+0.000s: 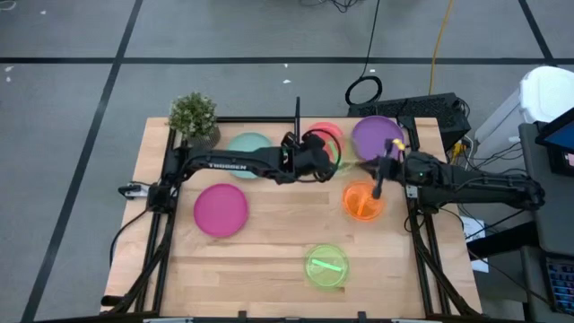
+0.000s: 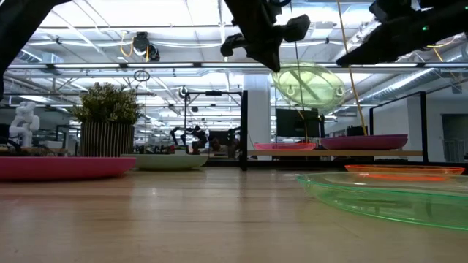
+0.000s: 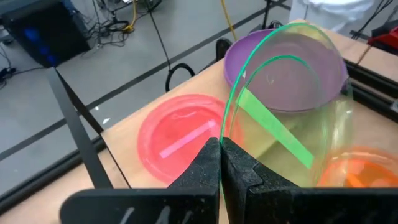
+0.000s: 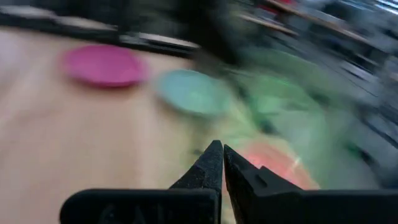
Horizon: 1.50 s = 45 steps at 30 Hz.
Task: Place and stack plates onto a shelf
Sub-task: Stack the left small green plate on top of the small pink plate
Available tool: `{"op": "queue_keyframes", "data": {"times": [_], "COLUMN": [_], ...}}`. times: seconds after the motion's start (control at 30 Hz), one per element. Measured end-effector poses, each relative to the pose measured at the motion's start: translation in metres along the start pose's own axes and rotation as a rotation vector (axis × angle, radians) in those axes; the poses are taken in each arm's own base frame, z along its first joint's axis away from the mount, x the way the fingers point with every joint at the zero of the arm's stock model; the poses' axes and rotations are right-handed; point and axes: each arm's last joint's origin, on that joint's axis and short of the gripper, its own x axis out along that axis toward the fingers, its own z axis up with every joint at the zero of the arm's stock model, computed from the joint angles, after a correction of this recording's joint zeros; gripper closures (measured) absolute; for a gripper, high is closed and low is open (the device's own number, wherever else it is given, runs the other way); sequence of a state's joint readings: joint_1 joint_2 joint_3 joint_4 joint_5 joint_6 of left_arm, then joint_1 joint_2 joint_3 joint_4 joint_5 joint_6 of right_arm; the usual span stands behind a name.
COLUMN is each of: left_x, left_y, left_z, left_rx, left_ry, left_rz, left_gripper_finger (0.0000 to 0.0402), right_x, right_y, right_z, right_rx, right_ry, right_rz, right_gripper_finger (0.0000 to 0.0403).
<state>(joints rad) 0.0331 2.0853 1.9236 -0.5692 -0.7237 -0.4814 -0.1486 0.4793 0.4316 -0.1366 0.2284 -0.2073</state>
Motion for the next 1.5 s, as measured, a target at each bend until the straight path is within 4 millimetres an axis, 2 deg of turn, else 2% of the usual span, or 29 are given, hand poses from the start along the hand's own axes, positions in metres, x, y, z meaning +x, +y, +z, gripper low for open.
{"op": "queue_keyframes", "data": {"times": [0.1, 0.37, 0.53, 0.67, 0.87, 1.27, 1.37, 1.5], "left_x": [-0.004, -0.017, -0.020, -0.019, -0.019, -0.019, -0.019, -0.019], "left_y": [-0.003, -0.013, -0.016, -0.016, -0.016, -0.016, -0.016, -0.016], "left_z": [-0.005, -0.014, -0.015, -0.015, -0.014, -0.014, -0.014, -0.014], "left_rx": [-0.006, -0.003, 0.003, 0.003, 0.004, 0.026, 0.039, 0.050], "left_ry": [0.024, 0.033, 0.026, 0.022, 0.014, 0.015, 0.016, 0.016], "left_rz": [0.004, -0.001, 0.000, 0.004, 0.000, 0.001, 0.002, 0.002], "left_gripper_finger": [0.0401, 0.0401, 0.0401, 0.0401, 0.0401, 0.0401, 0.0401, 0.0401], "right_x": [-0.002, -0.004, -0.004, -0.004, 0.000, 0.003, 0.003, 0.002], "right_y": [-0.003, -0.002, -0.001, 0.000, 0.001, 0.001, 0.001, 0.000], "right_z": [-0.005, -0.013, -0.013, -0.012, -0.012, -0.012, -0.012, -0.013], "right_rx": [0.065, 0.185, 0.195, 0.193, 0.183, 0.158, 0.163, 0.159], "right_ry": [0.054, 0.130, 0.129, 0.118, 0.129, 0.140, 0.132, 0.142], "right_rz": [-0.101, -0.098, -0.096, -0.028, -0.025, -0.050, -0.072, -0.099], "right_gripper_finger": [0.0398, 0.0330, 0.0282, 0.0264, 0.0275, 0.0355, 0.0351, 0.0320]}}
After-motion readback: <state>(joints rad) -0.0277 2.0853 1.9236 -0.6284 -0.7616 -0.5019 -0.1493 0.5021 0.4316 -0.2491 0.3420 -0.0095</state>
